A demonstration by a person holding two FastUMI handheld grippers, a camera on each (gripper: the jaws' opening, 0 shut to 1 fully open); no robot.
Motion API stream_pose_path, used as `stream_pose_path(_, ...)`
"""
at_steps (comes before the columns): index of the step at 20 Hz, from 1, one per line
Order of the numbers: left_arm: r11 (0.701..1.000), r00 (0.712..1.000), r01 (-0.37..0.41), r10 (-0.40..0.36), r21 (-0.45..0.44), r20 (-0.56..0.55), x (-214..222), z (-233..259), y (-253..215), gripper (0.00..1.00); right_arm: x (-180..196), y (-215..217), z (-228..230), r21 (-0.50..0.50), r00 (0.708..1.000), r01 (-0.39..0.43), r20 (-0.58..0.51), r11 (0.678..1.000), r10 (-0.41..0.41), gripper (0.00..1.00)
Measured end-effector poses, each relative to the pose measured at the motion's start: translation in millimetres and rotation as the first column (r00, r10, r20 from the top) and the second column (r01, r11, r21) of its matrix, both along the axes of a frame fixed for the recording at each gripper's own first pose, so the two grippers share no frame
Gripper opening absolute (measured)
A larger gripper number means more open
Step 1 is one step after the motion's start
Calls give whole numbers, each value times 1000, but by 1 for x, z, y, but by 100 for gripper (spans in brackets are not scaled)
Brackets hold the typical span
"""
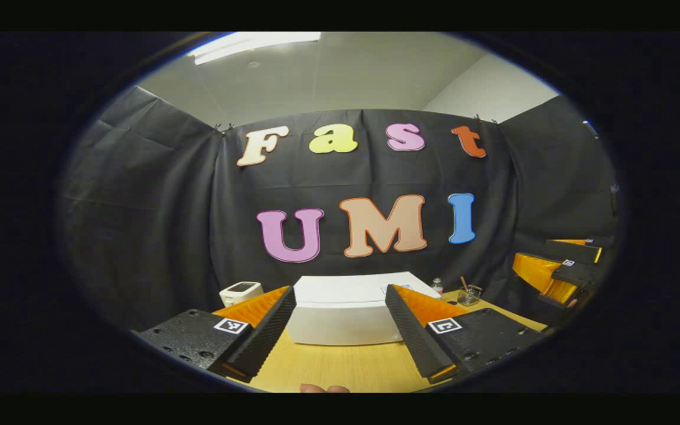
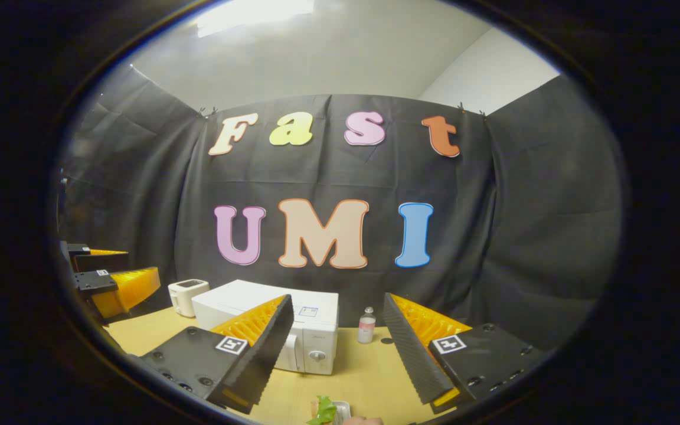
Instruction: Open the microwave oven with the left hand, put the food in, and close the microwave oven.
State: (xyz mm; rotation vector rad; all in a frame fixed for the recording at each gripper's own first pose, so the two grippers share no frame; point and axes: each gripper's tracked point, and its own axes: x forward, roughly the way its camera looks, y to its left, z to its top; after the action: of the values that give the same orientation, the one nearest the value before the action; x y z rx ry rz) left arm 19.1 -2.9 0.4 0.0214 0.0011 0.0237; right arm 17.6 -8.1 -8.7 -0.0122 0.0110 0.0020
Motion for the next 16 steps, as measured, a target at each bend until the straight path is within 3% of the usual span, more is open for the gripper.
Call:
stream_pose_path(8, 1000, 1000, 11, -11, 19, 5, 3, 3, -5, 94, 2, -7, 2, -2, 1000, 11, 11, 1000, -11, 97)
stream_pose_path(16, 998, 999, 52, -52, 40, -11, 34, -21, -13, 97, -2, -25, 1, 0, 1000, 31, -2, 1000, -31, 97)
